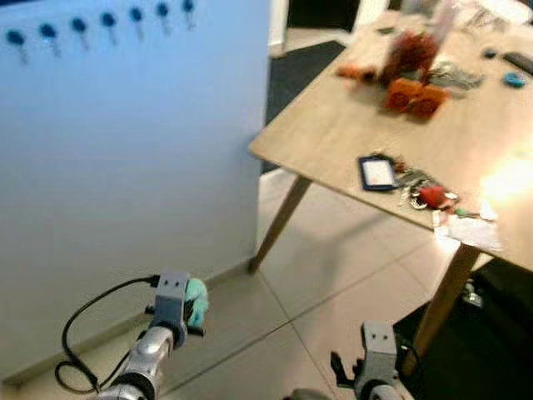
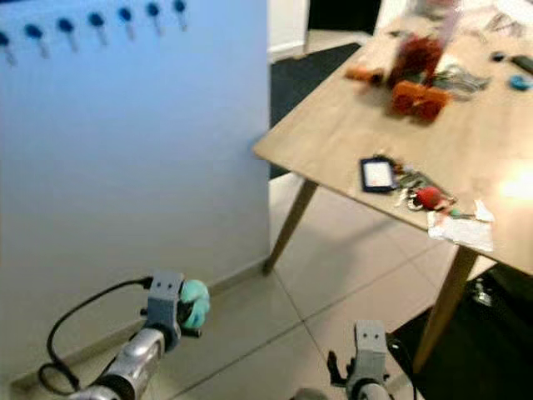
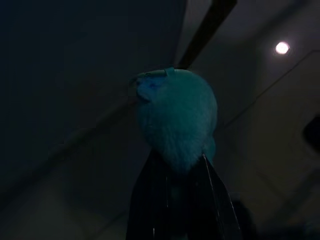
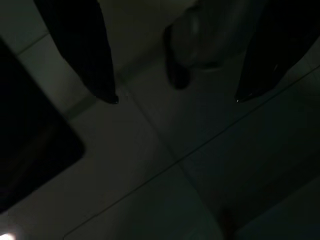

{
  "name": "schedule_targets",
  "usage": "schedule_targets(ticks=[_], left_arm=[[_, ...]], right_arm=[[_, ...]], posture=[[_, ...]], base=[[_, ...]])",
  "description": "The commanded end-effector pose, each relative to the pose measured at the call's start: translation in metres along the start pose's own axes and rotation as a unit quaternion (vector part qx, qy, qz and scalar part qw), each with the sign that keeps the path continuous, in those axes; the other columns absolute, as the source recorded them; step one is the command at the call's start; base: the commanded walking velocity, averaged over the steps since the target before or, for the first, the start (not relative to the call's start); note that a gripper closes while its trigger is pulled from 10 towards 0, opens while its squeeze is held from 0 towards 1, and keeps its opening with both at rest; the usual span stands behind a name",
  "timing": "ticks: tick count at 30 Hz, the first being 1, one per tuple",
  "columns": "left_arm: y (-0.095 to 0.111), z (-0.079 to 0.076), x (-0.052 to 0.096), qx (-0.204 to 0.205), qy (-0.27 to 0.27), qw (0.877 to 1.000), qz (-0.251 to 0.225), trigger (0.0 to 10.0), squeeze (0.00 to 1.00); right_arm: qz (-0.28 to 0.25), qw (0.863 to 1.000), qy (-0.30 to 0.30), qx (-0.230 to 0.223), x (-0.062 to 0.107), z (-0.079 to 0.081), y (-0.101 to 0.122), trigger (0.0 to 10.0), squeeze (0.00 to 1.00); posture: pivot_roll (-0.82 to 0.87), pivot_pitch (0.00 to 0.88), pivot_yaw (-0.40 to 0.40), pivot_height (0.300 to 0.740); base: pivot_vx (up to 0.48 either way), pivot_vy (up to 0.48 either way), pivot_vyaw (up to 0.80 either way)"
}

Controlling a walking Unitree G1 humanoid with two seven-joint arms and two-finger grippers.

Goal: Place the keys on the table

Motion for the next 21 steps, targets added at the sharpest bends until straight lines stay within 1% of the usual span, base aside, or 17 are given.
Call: schedule_targets(ticks=[1,8,16,21], left_arm=[[-0.0103,0.0024,0.0042,0.014,0.008,1.0,0.014,10.0,0.0],[-0.0089,0.0037,0.0039,0.017,0.012,1.0,0.01,10.0,0.0],[-0.0064,-0.0028,0.0022,0.009,0.001,1.0,0.006,10.0,0.0],[-0.0051,-0.0025,0.002,0.006,0.001,1.0,0.003,10.0,0.0]], right_arm=[[0.013,1.0,0.004,-0.001,0.0022,0.0041,-0.009,10.0,0.0],[0.012,1.0,0.006,0.003,0.0019,0.0044,-0.008,10.0,0.0],[0.012,1.0,0.01,0.007,0.0013,0.0049,-0.0069,10.0,0.0],[0.013,1.0,0.011,0.001,0.0014,0.0057,-0.0075,10.0,0.0]], posture=[[0.01,0.059,0.019,0.74],[0.01,0.061,0.019,0.74],[0.01,0.062,0.019,0.74],[0.01,0.064,0.023,0.74]], base=[[0.0,0.0,-0.8],[0.0,0.0,-0.8],[0.0,0.0,-0.8],[0.0,0.0,-0.8]])
Point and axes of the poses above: a point about 5 cm out from each wrist's last joint towards the gripper, its own x axis pointing back from the gripper into the wrist, its own y axis along the axis of the wrist's last joint, z = x × y, the point moved 3 cm from there along -x, pointing out of the wrist towards the gripper, and after that the axes turned 9 degrees about -x, right-handed, at the moved point
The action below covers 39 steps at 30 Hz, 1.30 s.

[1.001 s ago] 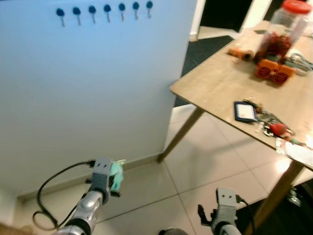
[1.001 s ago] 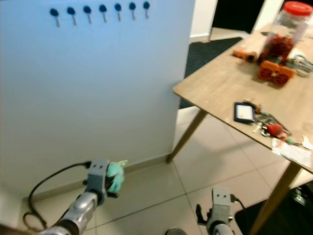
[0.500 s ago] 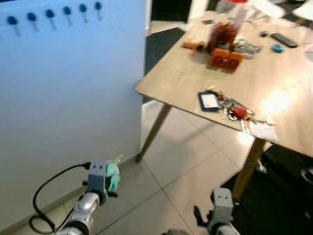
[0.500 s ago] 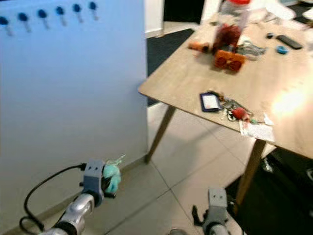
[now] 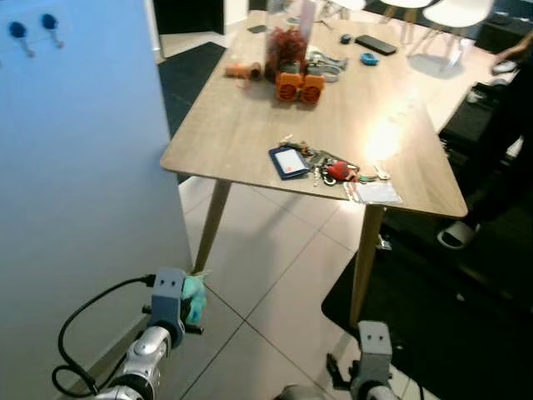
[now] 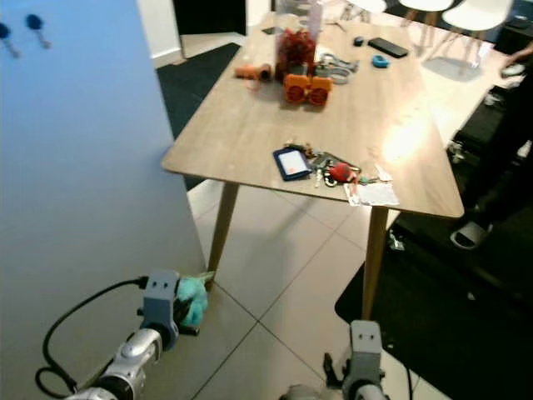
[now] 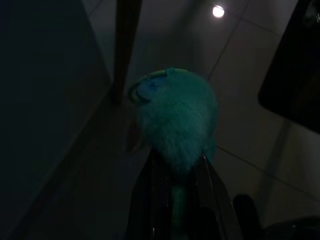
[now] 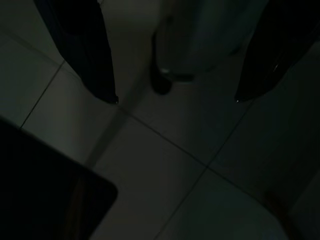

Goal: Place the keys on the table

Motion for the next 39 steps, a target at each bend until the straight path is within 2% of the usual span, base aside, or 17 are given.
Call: schedule_targets(ticks=[1,15,25,39], left_arm=[[0.0022,-0.0034,-0.001,-0.004,-0.005,1.0,-0.005,10.0,0.0],[0.0012,0.0027,0.0008,-0.003,0.017,1.0,-0.008,10.0,0.0],[0.0007,-0.0023,0.0008,0.002,-0.001,1.0,-0.009,10.0,0.0],[0.001,-0.0059,0.0011,0.012,-0.012,1.0,-0.015,10.0,0.0]], right_arm=[[0.004,1.0,-0.008,-0.007,0.0011,-0.0054,-0.0013,10.0,0.0],[0.005,1.0,-0.001,0.0,0.0015,-0.0031,-0.0024,10.0,0.0],[0.005,1.0,0.003,0.004,0.0014,-0.001,-0.003,10.0,0.0],[0.008,1.0,0.006,0.007,0.0018,-0.0006,-0.0043,10.0,0.0]], posture=[[0.01,0.064,0.023,0.74],[0.02,0.067,0.019,0.74],[0.02,0.068,0.019,0.74],[0.02,0.072,0.015,0.74]], base=[[0.0,0.0,0.0],[0.0,0.0,0.0],[0.0,0.0,0.0],[0.298,0.0,0.0]])
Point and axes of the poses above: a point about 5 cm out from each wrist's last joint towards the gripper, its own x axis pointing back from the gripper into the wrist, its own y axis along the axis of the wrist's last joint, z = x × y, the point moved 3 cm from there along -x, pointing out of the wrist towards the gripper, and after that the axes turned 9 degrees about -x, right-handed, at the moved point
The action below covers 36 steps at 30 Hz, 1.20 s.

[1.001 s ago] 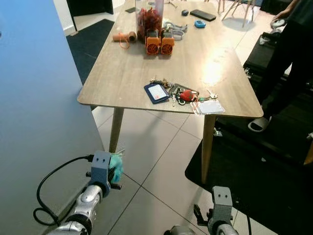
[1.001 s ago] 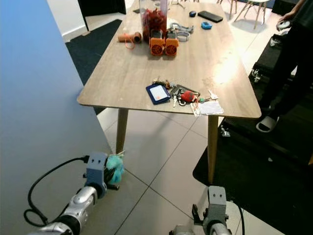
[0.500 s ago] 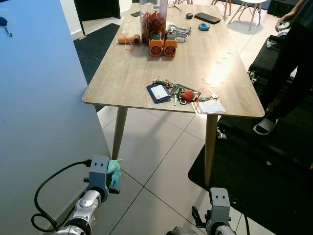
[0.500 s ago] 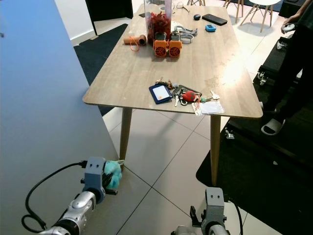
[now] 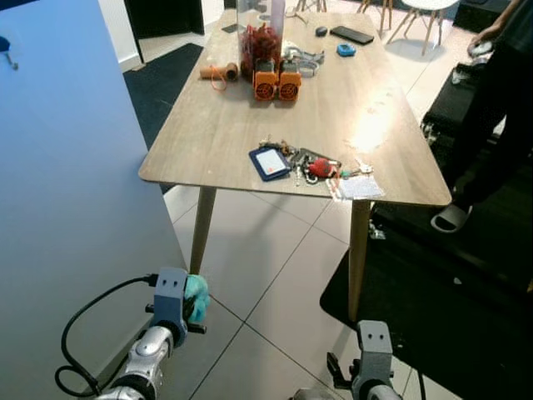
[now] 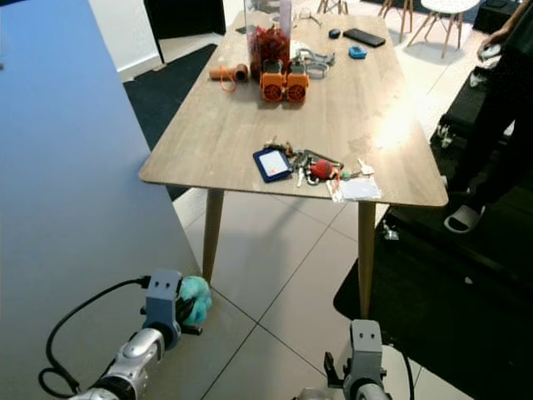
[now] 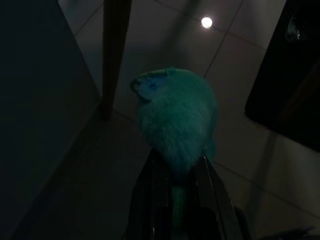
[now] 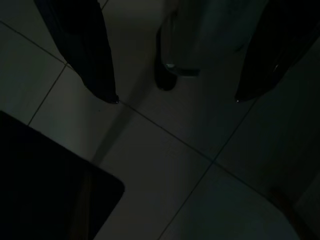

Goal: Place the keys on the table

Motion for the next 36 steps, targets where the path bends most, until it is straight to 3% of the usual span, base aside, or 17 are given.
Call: schedule_targets(ticks=[1,17,36], left_arm=[[-0.0079,0.0065,0.0048,0.003,0.009,1.0,0.01,10.0,0.0],[-0.0083,0.0083,0.0065,0.009,0.01,1.0,0.004,10.0,0.0],[-0.0065,0.0019,0.0082,-0.008,-0.025,1.0,-0.013,10.0,0.0]], right_arm=[[-0.001,1.0,0.009,0.0,-0.0015,0.0063,0.0009,10.0,0.0],[0.001,1.0,0.014,0.005,-0.0022,0.0075,0.0018,10.0,0.0],[0.006,1.0,0.0,-0.005,0.0011,0.0017,-0.0046,10.0,0.0]], posture=[[0.02,0.072,0.015,0.74],[0.02,0.07,0.006,0.74],[0.01,0.053,0.012,0.74]], base=[[0.3,0.0,0.0],[0.292,0.0,0.0],[0.0,-0.074,0.0]])
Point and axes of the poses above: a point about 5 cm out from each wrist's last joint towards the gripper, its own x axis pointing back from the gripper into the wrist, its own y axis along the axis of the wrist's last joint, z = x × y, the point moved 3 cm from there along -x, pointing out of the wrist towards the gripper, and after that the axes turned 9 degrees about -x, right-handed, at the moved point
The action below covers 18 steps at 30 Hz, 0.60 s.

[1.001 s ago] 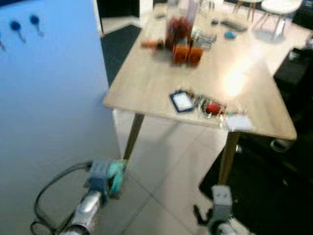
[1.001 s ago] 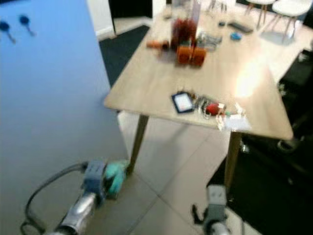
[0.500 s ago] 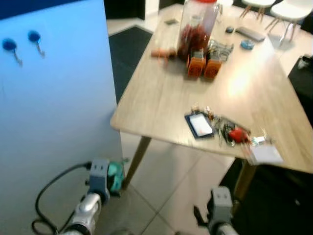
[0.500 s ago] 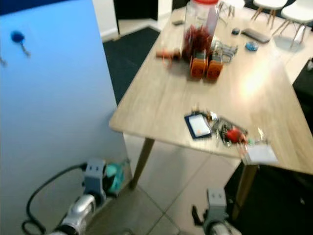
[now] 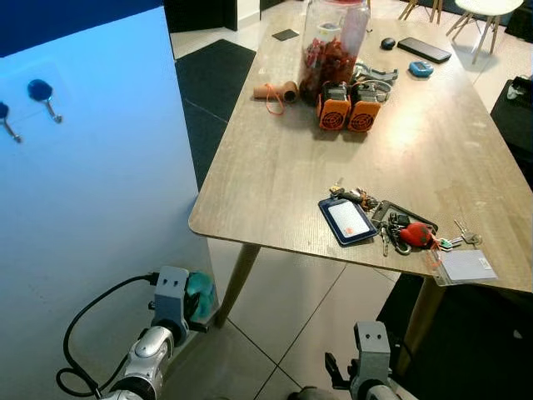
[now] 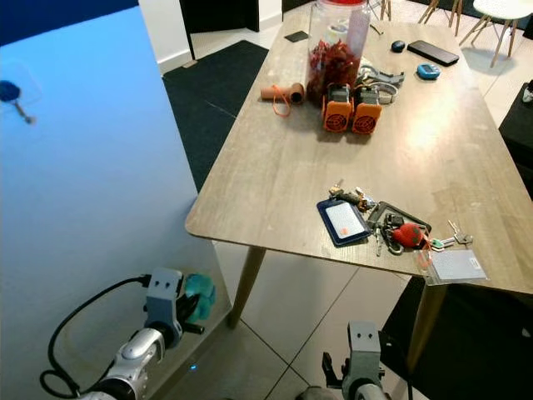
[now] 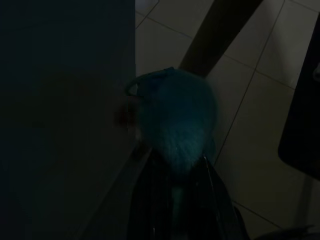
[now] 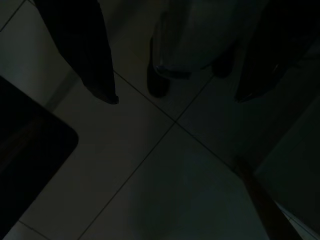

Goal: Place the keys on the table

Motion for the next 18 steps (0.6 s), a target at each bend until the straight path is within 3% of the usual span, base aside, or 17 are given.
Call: schedule_targets(ticks=[1,18], left_arm=[[-0.0055,-0.0023,0.0027,-0.005,-0.007,1.0,0.007,10.0,0.0],[-0.0029,-0.0031,0.0008,-0.009,-0.012,1.0,0.005,10.0,0.0]], right_arm=[[0.011,1.0,-0.01,-0.008,0.0029,-0.0049,-0.0067,10.0,0.0],[0.011,1.0,-0.014,-0.012,0.0028,-0.0067,-0.0064,10.0,0.0]], posture=[[0.01,0.053,0.012,0.74],[0.01,0.052,0.017,0.74]], base=[[0.0,-0.368,0.0],[0.0,-0.454,0.0]])
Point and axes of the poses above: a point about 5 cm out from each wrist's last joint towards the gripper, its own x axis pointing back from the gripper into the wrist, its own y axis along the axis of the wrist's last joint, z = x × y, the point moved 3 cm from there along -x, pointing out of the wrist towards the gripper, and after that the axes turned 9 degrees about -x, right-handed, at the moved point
